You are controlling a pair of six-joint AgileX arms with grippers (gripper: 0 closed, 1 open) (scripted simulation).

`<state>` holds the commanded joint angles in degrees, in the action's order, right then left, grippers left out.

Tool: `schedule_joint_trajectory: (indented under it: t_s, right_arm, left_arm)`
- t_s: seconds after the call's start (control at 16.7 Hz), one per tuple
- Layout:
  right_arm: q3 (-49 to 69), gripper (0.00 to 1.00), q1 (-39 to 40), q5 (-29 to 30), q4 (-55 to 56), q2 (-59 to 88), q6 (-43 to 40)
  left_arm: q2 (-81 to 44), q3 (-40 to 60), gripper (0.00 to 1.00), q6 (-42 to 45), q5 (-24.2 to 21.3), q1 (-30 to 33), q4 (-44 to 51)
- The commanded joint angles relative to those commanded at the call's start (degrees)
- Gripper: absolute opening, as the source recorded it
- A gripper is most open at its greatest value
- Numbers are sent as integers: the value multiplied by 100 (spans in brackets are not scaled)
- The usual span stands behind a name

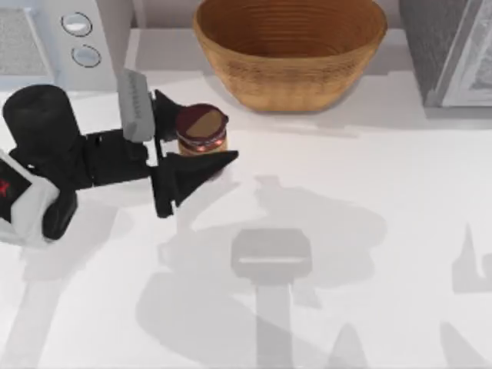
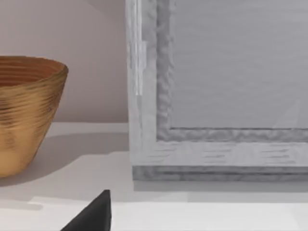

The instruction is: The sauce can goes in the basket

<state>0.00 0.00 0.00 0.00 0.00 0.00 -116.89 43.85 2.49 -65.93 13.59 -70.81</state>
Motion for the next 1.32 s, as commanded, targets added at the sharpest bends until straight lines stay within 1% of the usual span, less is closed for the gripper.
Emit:
schedule_joint_trajectory:
  t_s: [0.24,0.66,0.84,0.9,1.02,1.32]
  right_arm:
    - [0,100,0,0,0,0,0]
    - [0,100,0,0,0,0,0]
    - [0,100,0,0,0,0,0]
    - [0,100,0,0,0,0,0]
    - [0,100,0,0,0,0,0]
    - [0,100,0,0,0,0,0]
  left_arm:
    - [-207,1136,0,-42,926,234,851]
    - [-488,3487,0,-121,3001,703,2756]
    - [-584,4241,0,-149,3716,850,3424]
    - [-613,4408,0,-156,3877,884,3579]
    - [-653,4589,0,-165,4053,919,3744]
    - [-623,4587,0,-154,4060,886,3745]
